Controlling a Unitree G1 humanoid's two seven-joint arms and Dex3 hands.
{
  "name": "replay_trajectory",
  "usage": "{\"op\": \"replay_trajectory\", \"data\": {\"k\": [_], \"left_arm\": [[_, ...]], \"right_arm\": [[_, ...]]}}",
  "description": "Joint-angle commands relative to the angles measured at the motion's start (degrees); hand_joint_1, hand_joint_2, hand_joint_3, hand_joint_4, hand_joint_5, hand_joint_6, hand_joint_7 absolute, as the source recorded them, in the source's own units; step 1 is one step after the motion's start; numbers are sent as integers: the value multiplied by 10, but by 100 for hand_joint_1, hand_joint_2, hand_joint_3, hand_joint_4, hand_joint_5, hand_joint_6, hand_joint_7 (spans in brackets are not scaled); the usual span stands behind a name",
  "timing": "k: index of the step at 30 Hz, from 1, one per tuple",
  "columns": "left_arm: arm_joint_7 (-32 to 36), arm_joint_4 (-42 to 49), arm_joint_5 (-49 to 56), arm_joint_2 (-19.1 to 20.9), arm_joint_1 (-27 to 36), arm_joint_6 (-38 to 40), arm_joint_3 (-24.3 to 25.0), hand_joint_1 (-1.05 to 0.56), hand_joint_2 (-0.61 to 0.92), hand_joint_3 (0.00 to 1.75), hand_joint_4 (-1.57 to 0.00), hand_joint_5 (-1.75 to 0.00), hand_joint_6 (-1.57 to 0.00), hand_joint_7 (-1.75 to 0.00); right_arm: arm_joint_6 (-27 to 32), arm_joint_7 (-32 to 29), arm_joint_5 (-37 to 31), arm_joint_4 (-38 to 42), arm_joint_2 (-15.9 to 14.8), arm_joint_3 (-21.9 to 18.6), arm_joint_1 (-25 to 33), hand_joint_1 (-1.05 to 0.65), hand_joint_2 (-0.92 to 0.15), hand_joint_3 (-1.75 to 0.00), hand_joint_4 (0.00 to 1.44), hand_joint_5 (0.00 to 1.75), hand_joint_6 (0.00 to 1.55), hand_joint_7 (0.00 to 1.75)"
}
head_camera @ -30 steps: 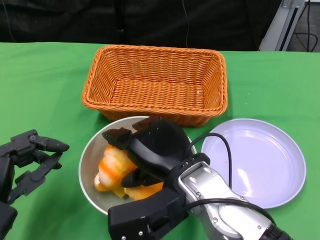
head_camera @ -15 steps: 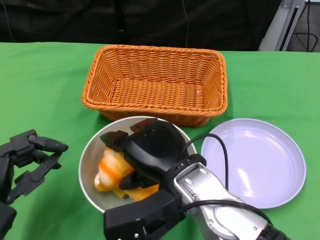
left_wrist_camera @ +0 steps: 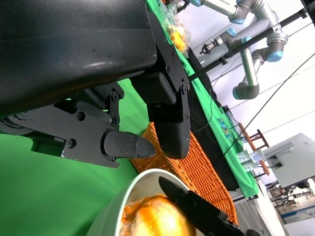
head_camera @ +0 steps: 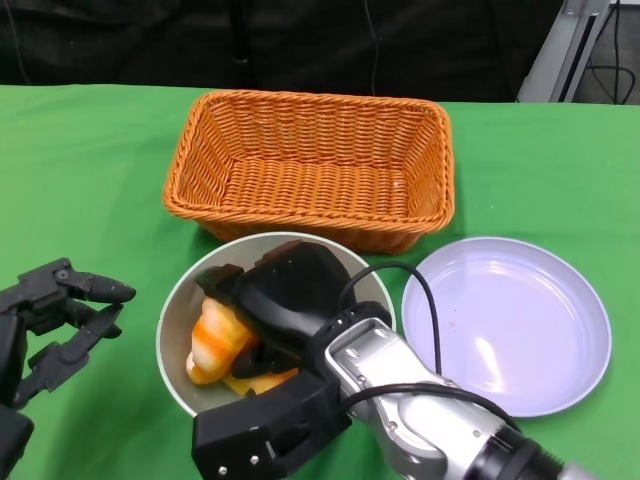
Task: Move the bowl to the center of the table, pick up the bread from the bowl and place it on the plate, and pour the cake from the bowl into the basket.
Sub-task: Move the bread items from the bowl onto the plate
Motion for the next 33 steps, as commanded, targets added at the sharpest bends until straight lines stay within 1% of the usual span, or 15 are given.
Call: {"op": "replay_trajectory", "data": {"k": [1, 4, 7, 8, 10, 14, 15, 16, 17, 19, 22, 25, 28, 30, 33], "left_arm": [[2, -8, -5, 8, 6, -4, 3, -11, 92, 24, -86, -115, -86, -86], [-1, -7, -8, 8, 5, -5, 2, -9, 92, 25, -85, -116, -87, -85], [-3, -5, -11, 8, 3, -3, 2, -9, 92, 25, -85, -116, -87, -84], [-2, -5, -10, 9, 3, -1, 2, -10, 92, 25, -85, -116, -88, -84], [1, -5, -8, 9, 3, 2, 2, -11, 92, 24, -85, -115, -89, -82], [-7, 0, -17, 9, 2, -1, 3, -9, 92, 24, -86, -114, -89, -81], [-7, 0, -18, 9, 2, -1, 3, -10, 92, 24, -86, -113, -89, -81], [-6, 2, -17, 9, 1, -2, 3, -10, 92, 24, -86, -113, -89, -81], [-5, 3, -16, 9, 1, -3, 3, -10, 92, 24, -86, -113, -89, -81], [-3, 6, -15, 9, 0, -5, 3, -10, 92, 24, -86, -113, -89, -80], [5, 4, -7, 8, 0, -2, 3, -9, 92, 23, -87, -114, -90, -81], [12, 3, 1, 9, 0, 2, 3, -9, 92, 23, -86, -115, -90, -81], [10, 3, 1, 8, -1, 2, 4, -8, 92, 24, -85, -115, -90, -81], [12, 4, 3, 8, -2, 3, 4, -7, 92, 25, -85, -116, -89, -81], [16, 3, 6, 8, -2, 6, 4, -8, 92, 25, -84, -117, -89, -82]], "right_arm": [[-7, -9, 11, 25, -1, 6, -2, -60, -92, -5, 77, 8, 65, 4], [-39, -44, 31, 32, -7, -2, 3, -35, -90, -2, 94, 16, 74, 6], [-70, -80, 55, 36, -14, -12, 7, -30, -92, -2, 106, 27, 86, 7], [-77, -88, 61, 35, -16, -15, 7, -31, -92, -5, 103, 41, 93, 5], [-85, -99, 70, 35, -18, -18, 7, -34, -92, -9, 96, 61, 100, 3], [-108, -149, 81, 43, -21, -28, 6, -35, -92, -10, 91, 73, 106, 4], [-112, -157, 84, 43, -21, -30, 7, -34, -92, -10, 87, 83, 107, 4], [-122, -170, 90, 42, -24, -36, 8, -34, -92, -10, 85, 88, 108, 4], [-130, -178, 95, 40, -26, -41, 10, -33, -92, -6, 79, 107, 110, 5], [-138, -186, 101, 39, -30, -44, 10, -33, -92, -4, 73, 122, 111, 6], [-141, -170, 107, -1, -48, -58, 19, -32, -91, -2, 70, 122, 108, 5], [-148, -156, 129, -49, -66, -81, 35, -31, -92, -4, 70, 124, 110, 6], [-146, -126, 155, -116, -81, -105, 60, -32, -92, -6, 69, 122, 109, 5], [-146, -106, 173, -163, -92, -123, 80, -30, -92, -3, 72, 116, 109, 5], [-143, -73, 198, -230, -110, -149, 112, -25, -90, -1, 76, 116, 112, 6]]}}
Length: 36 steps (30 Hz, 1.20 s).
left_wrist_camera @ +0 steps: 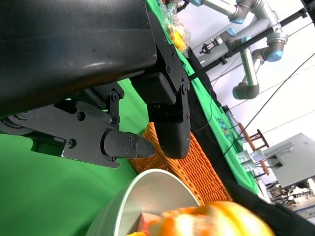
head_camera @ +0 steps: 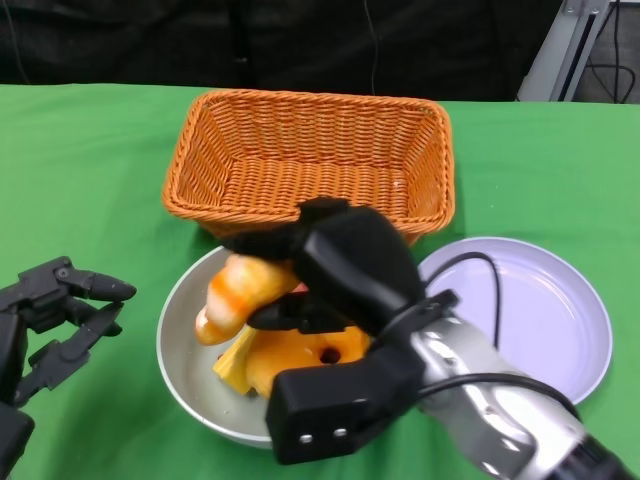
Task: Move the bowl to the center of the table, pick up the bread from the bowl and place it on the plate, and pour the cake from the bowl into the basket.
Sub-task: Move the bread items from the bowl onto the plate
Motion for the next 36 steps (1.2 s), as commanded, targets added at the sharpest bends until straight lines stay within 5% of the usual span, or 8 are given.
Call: {"op": "replay_trajectory", "data": {"k": [1, 8, 16, 23, 31, 36], "left_arm": [[12, 1, 6, 8, 0, 4, 3, -8, 92, 25, -84, -117, -89, -82], [12, 5, 4, 11, -3, 7, 2, -7, 92, 25, -84, -118, -90, -81], [8, 4, -1, 11, -3, 12, 4, -7, 92, 25, -84, -118, -90, -80], [3, 27, -5, 19, -14, 3, 5, -7, 92, 24, -83, -117, -90, -80], [-3, 48, -14, 27, -23, -1, 6, -7, 92, 24, -84, -117, -91, -78], [-9, 55, -20, 29, -27, -2, 6, -5, 92, 25, -82, -117, -91, -78]], "right_arm": [[3, 35, 28, -76, -25, -34, 37, -23, -89, -1, 77, 118, 113, 6], [52, 116, 73, -198, -37, -85, 103, -19, -89, 0, 75, 129, 114, 7], [72, 174, 172, -317, -68, -189, 186, -17, -90, 0, 74, 126, 113, 6], [78, 161, 178, -320, -90, -263, 220, -17, -90, 0, 76, 107, 112, 6], [134, 173, 177, -288, -107, -313, 236, -15, -91, -1, 72, 132, 112, 6], [205, 213, 197, -265, -119, -323, 222, -20, -92, -2, 79, 122, 111, 5]]}}
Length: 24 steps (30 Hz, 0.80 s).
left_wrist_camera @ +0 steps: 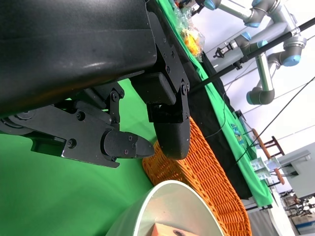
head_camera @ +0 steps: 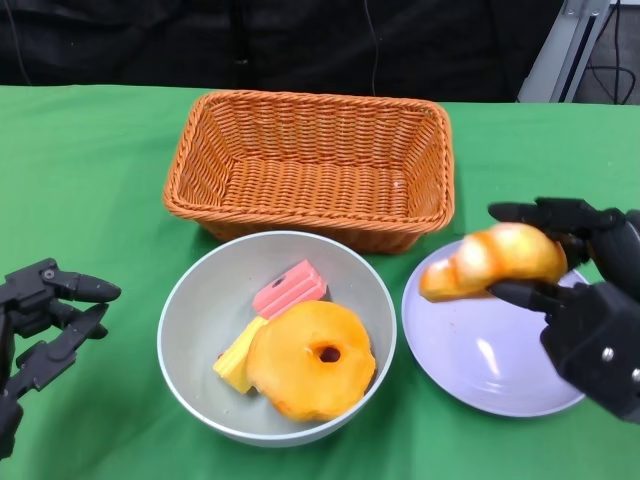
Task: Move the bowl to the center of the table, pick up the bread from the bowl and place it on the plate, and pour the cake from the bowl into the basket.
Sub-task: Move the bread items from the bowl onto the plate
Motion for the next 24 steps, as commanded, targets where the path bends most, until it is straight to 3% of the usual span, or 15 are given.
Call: {"op": "replay_trajectory", "data": {"k": [1, 5, 8, 20, 24], "left_arm": [[-6, 9, -9, 13, -8, -6, 5, -5, 92, 25, -82, -117, -91, -78], [-12, 15, -15, 12, -10, -12, 6, -5, 92, 24, -82, -116, -91, -78], [-6, 18, -11, 13, -11, -13, 8, -7, 92, 23, -84, -115, -92, -77], [-10, 16, -13, 14, -10, -12, 8, -7, 92, 24, -84, -116, -92, -76], [-12, 19, -13, 14, -9, -18, 9, -6, 92, 24, -84, -116, -92, -76]], "right_arm": [[52, 32, 20, 14, -17, -13, -14, -22, -92, -4, 80, 121, 111, 5], [107, 77, 29, 52, -42, 0, -37, -25, -92, -11, 84, 119, 113, 7], [112, 93, 42, 92, -54, 4, -51, -24, -92, -12, 82, 117, 115, 8], [204, 136, 70, 185, -68, 27, -136, -26, -92, -16, 75, 120, 111, 11], [195, 126, 49, 225, -80, 61, -157, -29, -92, -15, 78, 98, 106, 12]]}}
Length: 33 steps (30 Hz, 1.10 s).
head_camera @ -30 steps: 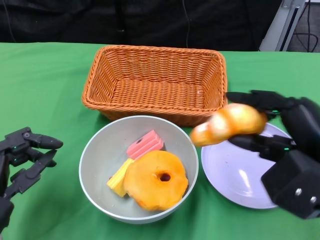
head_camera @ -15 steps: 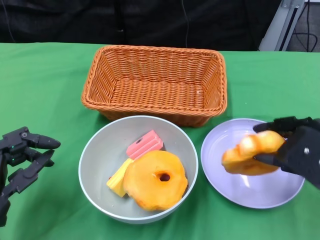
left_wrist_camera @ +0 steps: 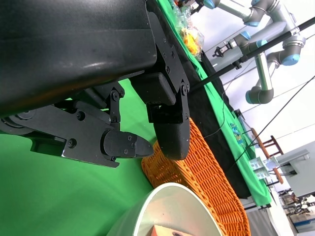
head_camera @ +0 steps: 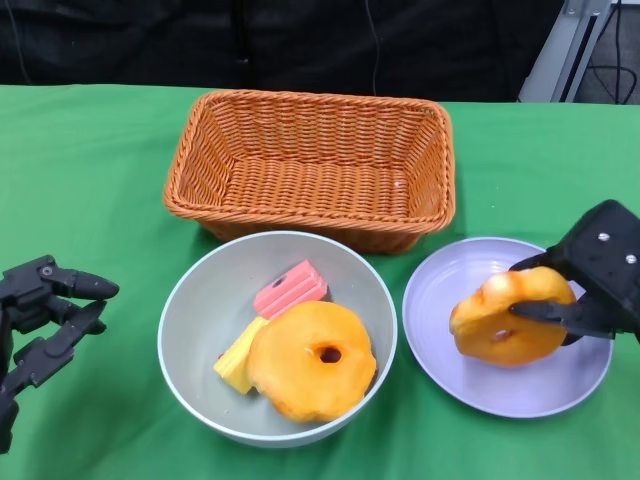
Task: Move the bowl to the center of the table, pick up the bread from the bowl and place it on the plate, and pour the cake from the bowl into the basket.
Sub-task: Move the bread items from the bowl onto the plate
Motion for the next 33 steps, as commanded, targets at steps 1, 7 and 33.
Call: {"op": "replay_trajectory", "data": {"k": [1, 7, 33], "left_arm": [[-3, 3, -8, 12, -1, -11, 6, -6, 92, 23, -84, -116, -92, -76], [-3, 5, -8, 12, 1, -14, 6, -5, 92, 24, -84, -116, -92, -76], [-9, -2, -8, 10, 6, -9, 3, -6, 92, 24, -84, -116, -93, -74]], "right_arm": [[-12, -12, -22, 35, -21, 29, -22, -30, -92, -14, 85, 82, 105, 11], [-57, -54, -67, 76, -25, 78, -36, -36, -92, -13, 94, 61, 101, 7], [-184, -231, -221, 47, -23, 140, 38, -68, -92, -7, 12, 0, 22, 0]]}}
